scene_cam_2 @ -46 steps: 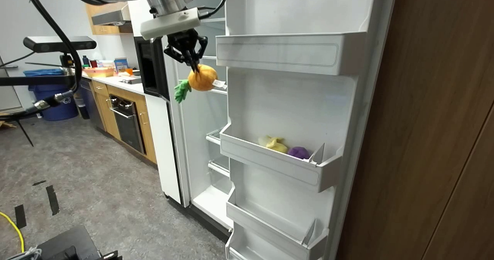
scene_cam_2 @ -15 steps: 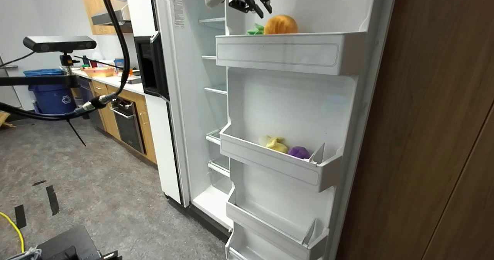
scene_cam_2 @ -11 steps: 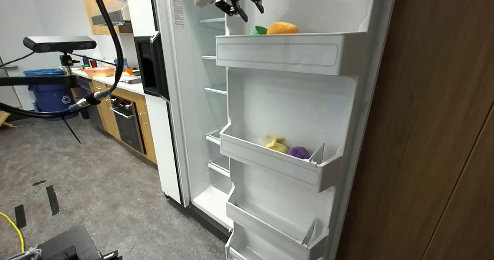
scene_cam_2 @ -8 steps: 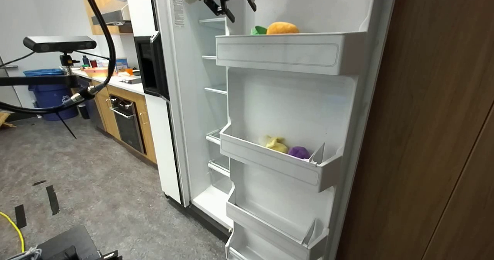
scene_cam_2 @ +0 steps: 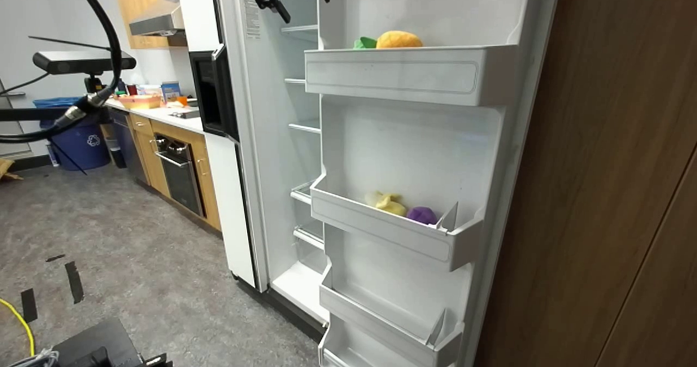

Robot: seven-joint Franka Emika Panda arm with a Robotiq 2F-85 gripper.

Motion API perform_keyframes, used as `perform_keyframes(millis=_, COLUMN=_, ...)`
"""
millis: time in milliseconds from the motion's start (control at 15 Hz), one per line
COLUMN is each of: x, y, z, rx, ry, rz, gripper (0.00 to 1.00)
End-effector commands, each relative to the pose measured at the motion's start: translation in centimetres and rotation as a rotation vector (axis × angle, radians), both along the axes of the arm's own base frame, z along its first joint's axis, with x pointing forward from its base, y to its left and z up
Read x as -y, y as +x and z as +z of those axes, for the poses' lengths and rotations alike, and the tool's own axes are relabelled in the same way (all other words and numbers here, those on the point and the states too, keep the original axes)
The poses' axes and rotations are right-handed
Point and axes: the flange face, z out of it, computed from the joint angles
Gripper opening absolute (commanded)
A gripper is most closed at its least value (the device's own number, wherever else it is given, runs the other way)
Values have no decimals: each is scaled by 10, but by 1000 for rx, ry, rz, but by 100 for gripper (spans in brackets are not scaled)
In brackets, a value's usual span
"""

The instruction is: Pick up the pineapple plush toy from the middle compartment and put it on the top compartment.

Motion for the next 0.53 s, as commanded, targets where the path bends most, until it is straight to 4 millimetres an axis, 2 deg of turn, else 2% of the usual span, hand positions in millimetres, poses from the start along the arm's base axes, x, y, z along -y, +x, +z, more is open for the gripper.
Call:
perform_keyframes(millis=0, x=3, y=-43, z=3, rx=-131, ry=-9, rz=38, gripper=100)
perform_keyframes(millis=133, x=6, y=-62, z=1, rx=-209, ry=-1, rz=36, gripper=100)
perform_keyframes(millis=333, x=5, y=-77, z=-11, rx=-314, ry=-2, rz=-10, gripper=100)
perform_keyframes(millis=400, x=3, y=-62, z=-6, rx=-267, ry=-18, rz=-7, gripper=100)
perform_keyframes(millis=467, x=4, y=-66, z=-9, rx=-291, ry=-23, rz=-11, gripper=100)
